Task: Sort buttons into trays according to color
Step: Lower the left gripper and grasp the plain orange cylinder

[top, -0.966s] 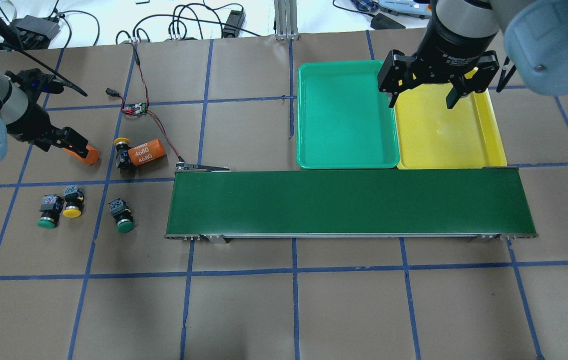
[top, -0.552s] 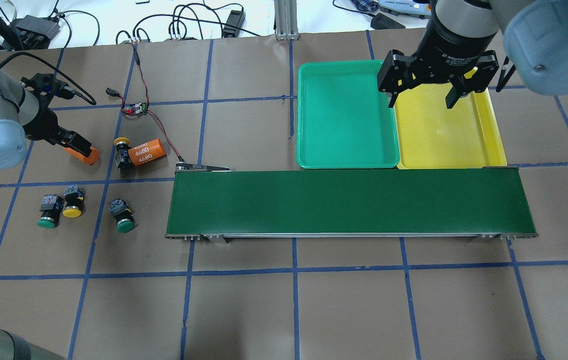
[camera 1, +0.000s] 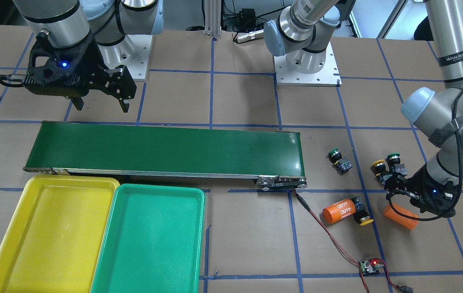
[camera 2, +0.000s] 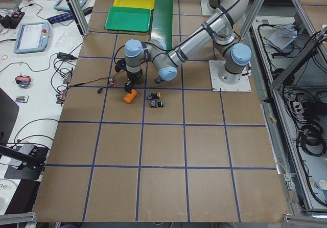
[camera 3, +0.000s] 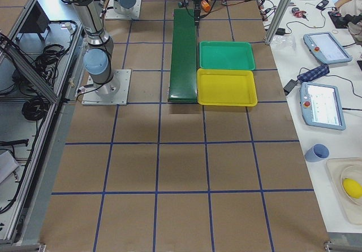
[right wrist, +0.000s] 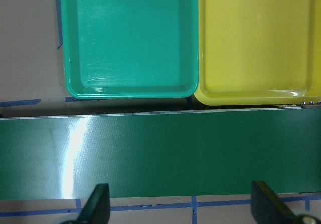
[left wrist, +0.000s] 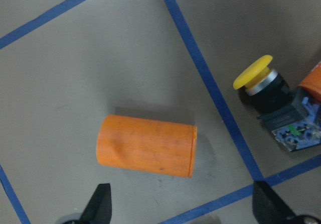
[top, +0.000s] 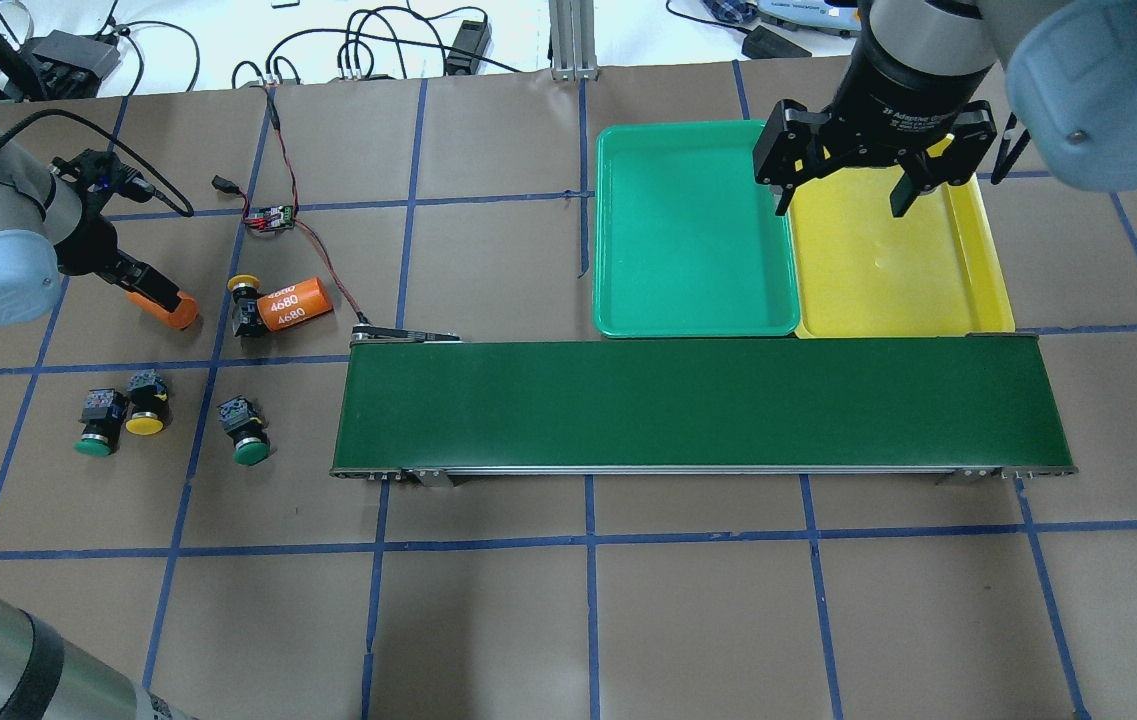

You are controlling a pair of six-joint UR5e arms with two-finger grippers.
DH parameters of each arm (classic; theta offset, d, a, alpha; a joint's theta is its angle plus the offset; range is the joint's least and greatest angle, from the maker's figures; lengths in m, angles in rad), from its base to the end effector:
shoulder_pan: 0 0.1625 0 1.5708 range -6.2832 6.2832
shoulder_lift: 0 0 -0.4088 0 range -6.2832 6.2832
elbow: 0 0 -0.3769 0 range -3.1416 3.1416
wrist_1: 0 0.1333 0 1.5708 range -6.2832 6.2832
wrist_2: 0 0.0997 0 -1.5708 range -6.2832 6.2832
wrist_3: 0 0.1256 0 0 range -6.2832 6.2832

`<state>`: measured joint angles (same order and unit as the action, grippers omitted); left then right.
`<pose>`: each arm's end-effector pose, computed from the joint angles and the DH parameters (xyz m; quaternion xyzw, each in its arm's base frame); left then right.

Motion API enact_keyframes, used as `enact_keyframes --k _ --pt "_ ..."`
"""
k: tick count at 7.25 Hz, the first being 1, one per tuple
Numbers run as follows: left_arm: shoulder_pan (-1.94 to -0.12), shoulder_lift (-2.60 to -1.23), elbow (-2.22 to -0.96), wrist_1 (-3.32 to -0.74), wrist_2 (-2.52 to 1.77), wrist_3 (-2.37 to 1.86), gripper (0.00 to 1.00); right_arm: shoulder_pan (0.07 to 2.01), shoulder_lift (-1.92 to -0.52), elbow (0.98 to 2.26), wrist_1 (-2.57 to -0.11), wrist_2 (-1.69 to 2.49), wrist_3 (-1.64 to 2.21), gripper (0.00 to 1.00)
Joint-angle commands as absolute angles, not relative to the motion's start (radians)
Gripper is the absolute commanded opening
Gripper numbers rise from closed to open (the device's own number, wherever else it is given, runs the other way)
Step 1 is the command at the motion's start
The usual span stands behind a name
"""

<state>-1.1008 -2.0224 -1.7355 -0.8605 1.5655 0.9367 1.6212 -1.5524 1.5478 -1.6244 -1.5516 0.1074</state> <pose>0.1509 -0.5929 0.1968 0.2311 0.9718 -0.0375 0.0284 0.1603 -0.4838 0.4534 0.0282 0.9991 -0.0282 0.0119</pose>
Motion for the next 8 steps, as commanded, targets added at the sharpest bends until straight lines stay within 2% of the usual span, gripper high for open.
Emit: enact_keyframes --k 1,8 --pt "-1.101 -2.074 -1.695 -0.862 1.566 0.942 1.00 1.621 -1.552 1.548 -1.624 -1.551 0.107 1.00" --pt "-1.100 -2.112 -1.677 -0.865 1.578 0.950 1.00 1.621 -1.552 1.548 -1.623 -1.551 0.107 1.00"
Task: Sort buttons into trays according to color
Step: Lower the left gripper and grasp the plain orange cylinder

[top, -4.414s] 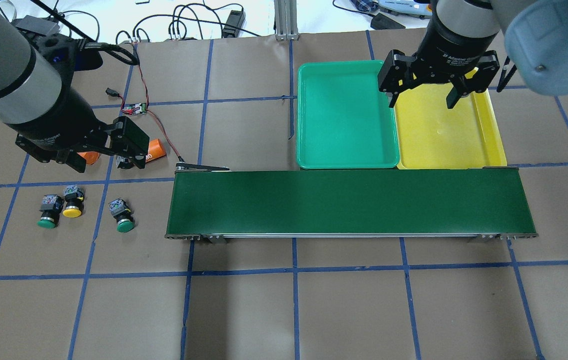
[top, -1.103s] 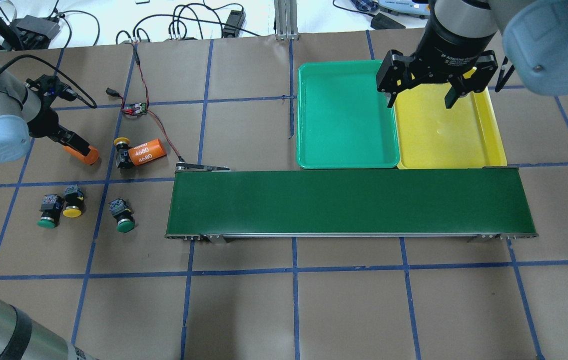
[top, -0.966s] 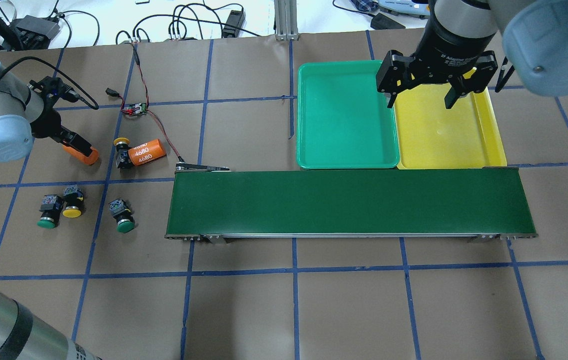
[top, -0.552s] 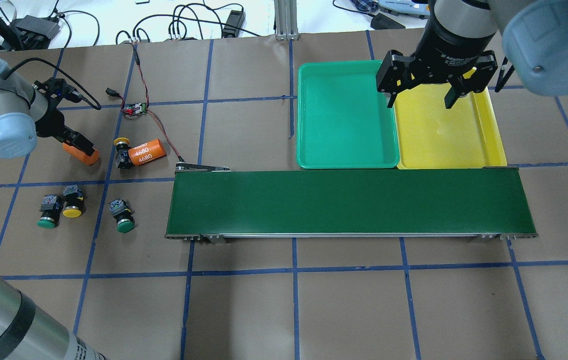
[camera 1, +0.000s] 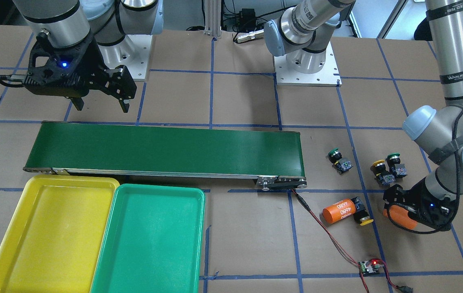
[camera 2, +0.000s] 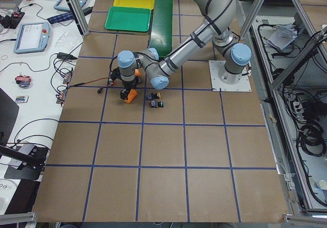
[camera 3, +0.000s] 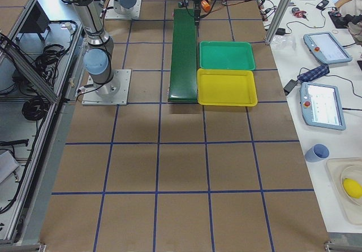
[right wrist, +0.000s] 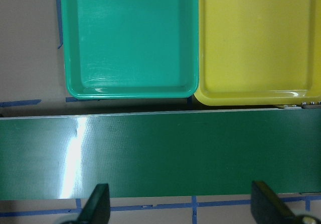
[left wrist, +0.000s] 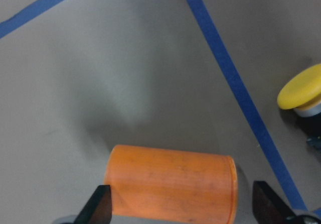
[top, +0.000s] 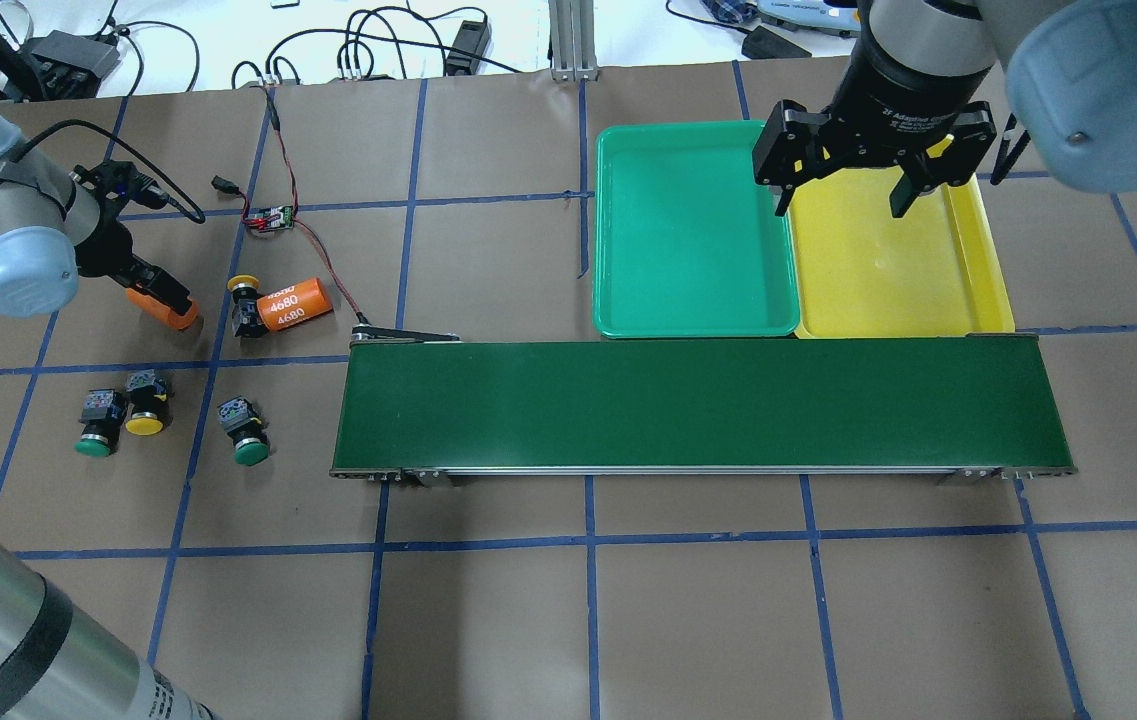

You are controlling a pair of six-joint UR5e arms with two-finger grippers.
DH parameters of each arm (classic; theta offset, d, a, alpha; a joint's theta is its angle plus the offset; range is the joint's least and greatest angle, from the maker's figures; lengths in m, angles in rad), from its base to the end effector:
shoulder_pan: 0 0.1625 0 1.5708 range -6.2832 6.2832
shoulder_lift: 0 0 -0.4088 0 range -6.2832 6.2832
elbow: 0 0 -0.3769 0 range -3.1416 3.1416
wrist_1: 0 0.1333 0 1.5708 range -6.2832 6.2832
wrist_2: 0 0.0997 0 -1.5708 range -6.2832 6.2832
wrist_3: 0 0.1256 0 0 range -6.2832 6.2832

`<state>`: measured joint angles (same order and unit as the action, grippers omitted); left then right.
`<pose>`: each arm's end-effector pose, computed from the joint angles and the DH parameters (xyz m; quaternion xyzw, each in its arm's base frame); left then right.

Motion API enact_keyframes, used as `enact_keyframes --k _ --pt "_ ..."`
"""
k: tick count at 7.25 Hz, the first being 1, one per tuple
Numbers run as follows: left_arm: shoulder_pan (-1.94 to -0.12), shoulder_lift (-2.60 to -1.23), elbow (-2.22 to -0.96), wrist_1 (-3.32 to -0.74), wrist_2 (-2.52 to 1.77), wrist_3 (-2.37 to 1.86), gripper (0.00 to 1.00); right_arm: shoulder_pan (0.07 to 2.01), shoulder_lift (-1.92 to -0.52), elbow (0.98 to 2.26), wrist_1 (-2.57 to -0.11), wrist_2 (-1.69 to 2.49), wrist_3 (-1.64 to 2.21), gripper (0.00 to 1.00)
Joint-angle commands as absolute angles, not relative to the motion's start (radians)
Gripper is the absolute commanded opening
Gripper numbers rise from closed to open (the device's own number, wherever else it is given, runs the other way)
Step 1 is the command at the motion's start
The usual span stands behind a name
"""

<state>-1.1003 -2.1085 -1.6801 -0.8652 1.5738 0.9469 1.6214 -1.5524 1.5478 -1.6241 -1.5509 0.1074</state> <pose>0.1612 -0.6102 0.1669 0.2358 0.9714 -0.0213 0.0202 0.1605 -0.4837 0.4534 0.0281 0.9991 -0.0281 0.0122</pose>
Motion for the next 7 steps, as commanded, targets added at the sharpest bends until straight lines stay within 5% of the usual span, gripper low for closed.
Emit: enact_keyframes --k 1,7 --pt "-1.100 -2.117 -1.668 -0.864 1.583 0.950 1.00 1.618 -1.552 1.548 -1.623 -1.552 0.107 1.00" --pt "-1.101 -2.134 -1.655 -0.867 1.589 0.953 1.00 1.621 -1.554 1.548 -1.624 -1.551 0.107 1.00"
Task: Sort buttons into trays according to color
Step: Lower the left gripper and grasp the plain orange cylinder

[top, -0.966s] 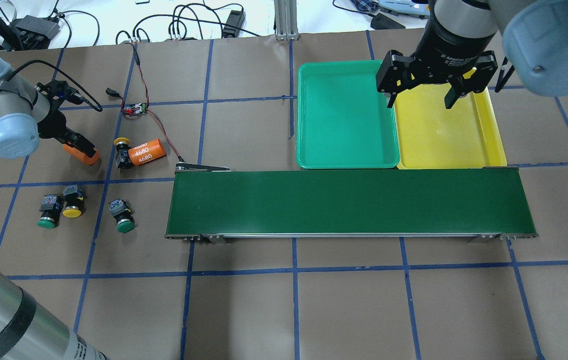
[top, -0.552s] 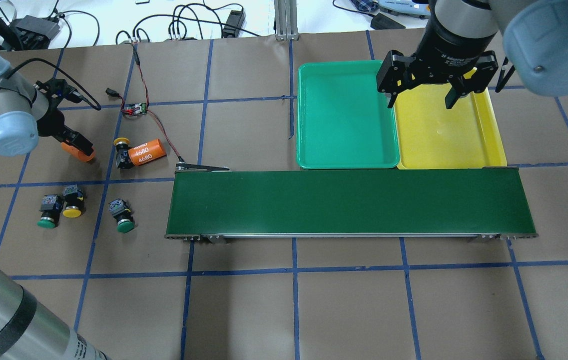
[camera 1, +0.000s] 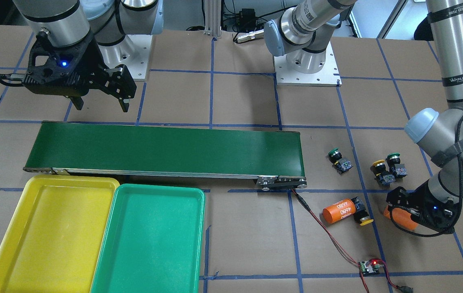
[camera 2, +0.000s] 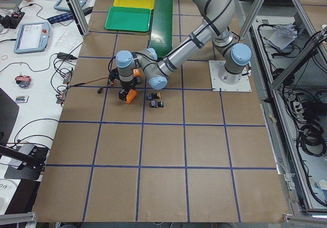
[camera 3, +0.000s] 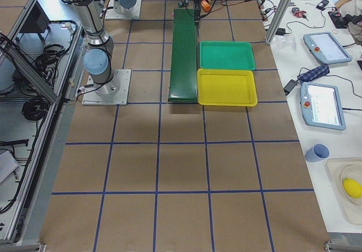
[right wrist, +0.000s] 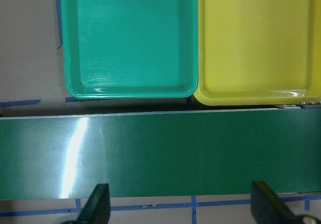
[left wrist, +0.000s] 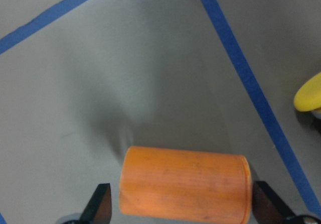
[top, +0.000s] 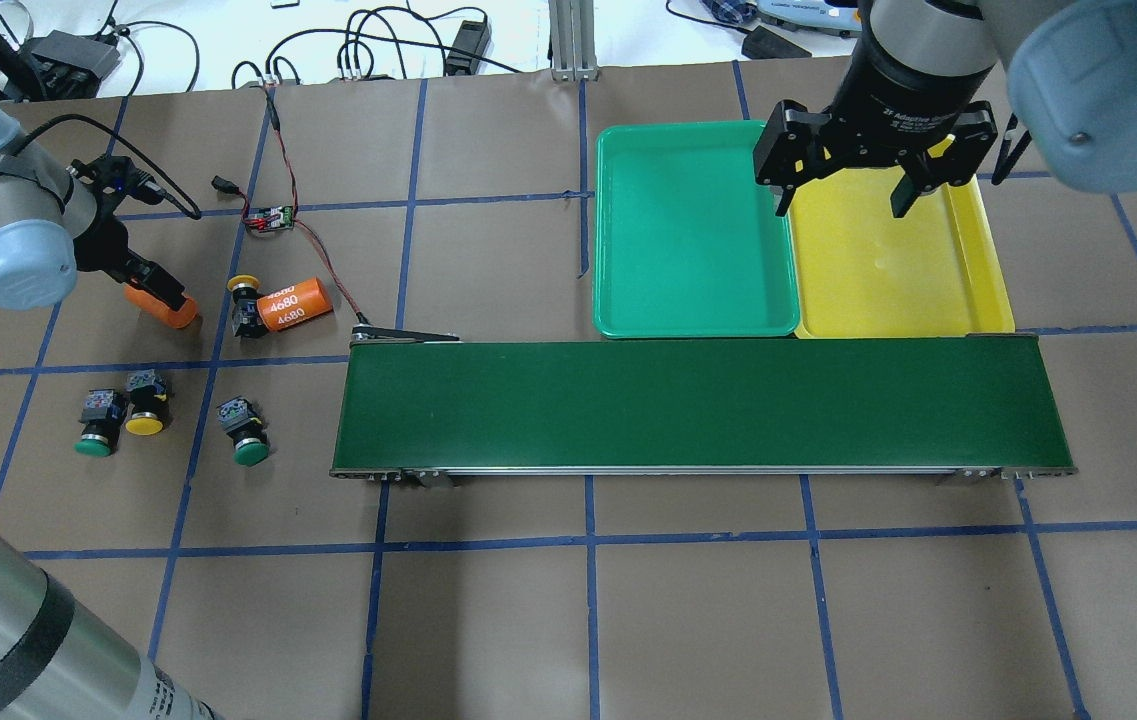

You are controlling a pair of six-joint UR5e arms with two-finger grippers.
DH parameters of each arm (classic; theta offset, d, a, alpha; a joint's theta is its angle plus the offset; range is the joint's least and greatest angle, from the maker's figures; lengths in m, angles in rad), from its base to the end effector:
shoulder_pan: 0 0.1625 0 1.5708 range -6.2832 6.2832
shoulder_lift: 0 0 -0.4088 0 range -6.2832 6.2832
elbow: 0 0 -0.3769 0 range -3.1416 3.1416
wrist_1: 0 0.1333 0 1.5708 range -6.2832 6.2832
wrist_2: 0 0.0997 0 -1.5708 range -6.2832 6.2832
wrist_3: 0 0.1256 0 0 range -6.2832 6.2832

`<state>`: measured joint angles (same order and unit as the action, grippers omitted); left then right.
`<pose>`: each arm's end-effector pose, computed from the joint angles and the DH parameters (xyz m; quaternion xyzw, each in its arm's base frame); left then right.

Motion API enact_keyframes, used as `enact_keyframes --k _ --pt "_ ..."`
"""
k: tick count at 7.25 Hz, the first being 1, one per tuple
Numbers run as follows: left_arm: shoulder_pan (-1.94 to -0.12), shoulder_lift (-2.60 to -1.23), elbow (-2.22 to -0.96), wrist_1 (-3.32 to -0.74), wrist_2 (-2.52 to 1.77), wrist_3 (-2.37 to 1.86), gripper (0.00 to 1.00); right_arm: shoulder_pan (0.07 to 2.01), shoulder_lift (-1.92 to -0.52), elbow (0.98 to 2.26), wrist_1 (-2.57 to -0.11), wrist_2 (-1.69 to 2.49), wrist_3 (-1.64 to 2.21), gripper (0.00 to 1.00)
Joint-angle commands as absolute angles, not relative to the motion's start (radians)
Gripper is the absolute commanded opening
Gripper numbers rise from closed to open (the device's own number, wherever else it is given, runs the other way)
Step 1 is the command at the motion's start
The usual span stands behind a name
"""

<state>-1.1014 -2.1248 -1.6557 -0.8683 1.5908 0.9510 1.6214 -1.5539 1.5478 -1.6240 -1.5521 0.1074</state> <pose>0.1661 -0.6167 0.1664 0.2380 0.9707 -0.0176 0.0283 0.1603 -0.4833 0.4541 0.0281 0.9991 -0.0288 0.0117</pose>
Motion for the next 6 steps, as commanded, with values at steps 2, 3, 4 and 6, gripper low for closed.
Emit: enact_keyframes --k 2,3,4,6 --pt "-1.100 -2.149 -1.652 -0.867 1.592 0.957 1.00 1.623 -1.554 1.548 -1.623 -1.551 0.107 1.00" --pt "-1.100 -2.152 -1.651 -0.867 1.595 0.956 0.74 1.623 -1.554 1.548 -1.623 -1.551 0.107 1.00" --pt "-1.100 -2.152 -1.651 -0.877 1.595 0.954 0.34 1.623 -1.554 1.548 -1.623 -1.552 0.107 1.00" --pt "-1.109 -2.120 -1.647 -0.941 1.592 0.922 0.00 1.623 -1.554 1.548 -1.623 -1.551 0.107 1.00"
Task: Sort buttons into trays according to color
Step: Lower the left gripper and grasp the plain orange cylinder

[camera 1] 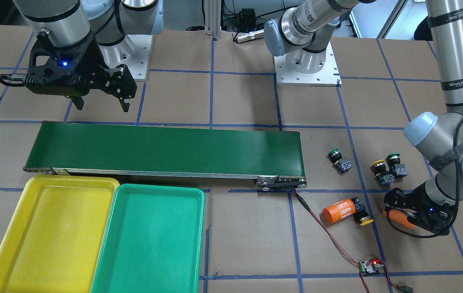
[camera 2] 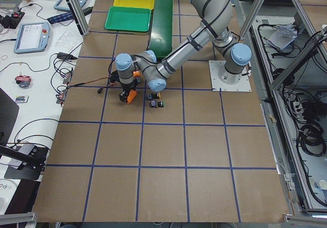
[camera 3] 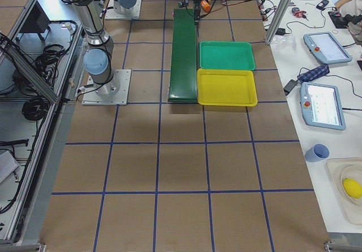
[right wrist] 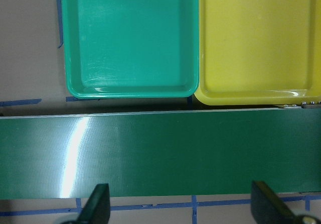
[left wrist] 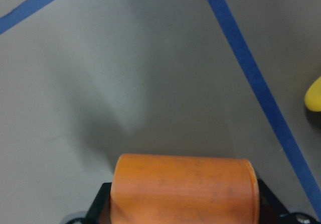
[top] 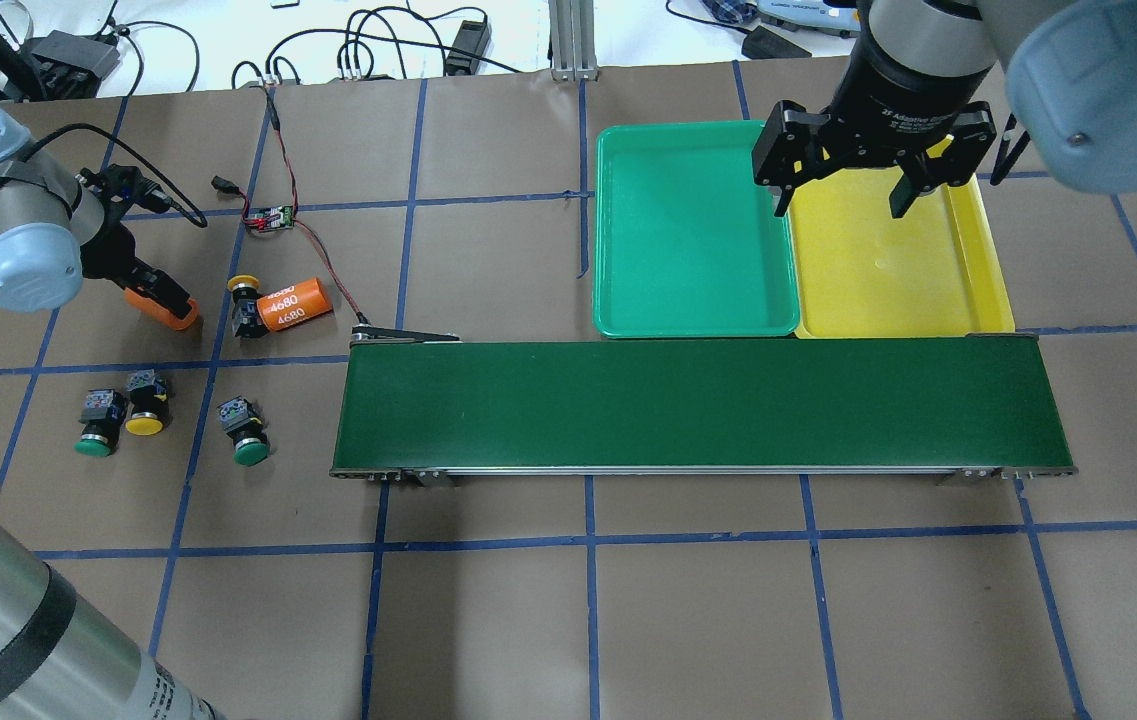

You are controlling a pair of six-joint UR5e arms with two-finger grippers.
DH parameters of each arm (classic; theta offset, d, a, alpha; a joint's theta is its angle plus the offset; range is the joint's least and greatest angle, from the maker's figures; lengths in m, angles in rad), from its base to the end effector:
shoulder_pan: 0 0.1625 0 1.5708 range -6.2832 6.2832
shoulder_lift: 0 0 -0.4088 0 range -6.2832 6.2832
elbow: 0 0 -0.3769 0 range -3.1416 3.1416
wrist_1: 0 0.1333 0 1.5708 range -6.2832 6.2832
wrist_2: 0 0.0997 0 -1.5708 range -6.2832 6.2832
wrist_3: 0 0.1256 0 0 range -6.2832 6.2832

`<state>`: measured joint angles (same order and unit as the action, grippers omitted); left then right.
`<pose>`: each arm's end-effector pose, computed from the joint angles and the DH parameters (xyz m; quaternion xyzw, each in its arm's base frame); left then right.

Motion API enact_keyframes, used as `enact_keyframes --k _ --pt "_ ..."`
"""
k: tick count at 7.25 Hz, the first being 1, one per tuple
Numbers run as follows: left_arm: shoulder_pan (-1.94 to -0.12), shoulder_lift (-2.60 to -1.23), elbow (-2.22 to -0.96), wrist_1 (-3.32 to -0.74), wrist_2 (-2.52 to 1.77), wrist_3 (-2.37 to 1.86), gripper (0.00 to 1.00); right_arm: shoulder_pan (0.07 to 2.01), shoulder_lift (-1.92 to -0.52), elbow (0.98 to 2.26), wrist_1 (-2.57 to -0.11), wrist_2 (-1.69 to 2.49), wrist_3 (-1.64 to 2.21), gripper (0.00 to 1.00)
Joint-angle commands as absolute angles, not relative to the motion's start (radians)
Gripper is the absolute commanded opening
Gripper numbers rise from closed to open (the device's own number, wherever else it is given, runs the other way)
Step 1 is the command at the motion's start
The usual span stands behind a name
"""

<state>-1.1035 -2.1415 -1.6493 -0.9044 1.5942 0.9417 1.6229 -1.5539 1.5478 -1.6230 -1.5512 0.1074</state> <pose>0.1642 -0.6149 0.1548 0.2349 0.9719 0.0010 0.0145 0.1611 -0.4829 0.4540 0.0273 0.9992 -0.0283 0.0121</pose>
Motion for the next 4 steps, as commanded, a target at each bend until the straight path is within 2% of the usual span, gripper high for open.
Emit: enact_keyframes --k 1,4 --pt "-1.112 -2.076 -1.637 -1.003 1.583 0.835 0.00 1.623 -1.554 1.549 -1.623 -1.551 0.107 1.00" --pt "-1.166 -1.871 -1.661 -1.249 1.475 0.503 0.00 1.623 -1.554 1.555 -1.629 -1.551 0.107 1.00"
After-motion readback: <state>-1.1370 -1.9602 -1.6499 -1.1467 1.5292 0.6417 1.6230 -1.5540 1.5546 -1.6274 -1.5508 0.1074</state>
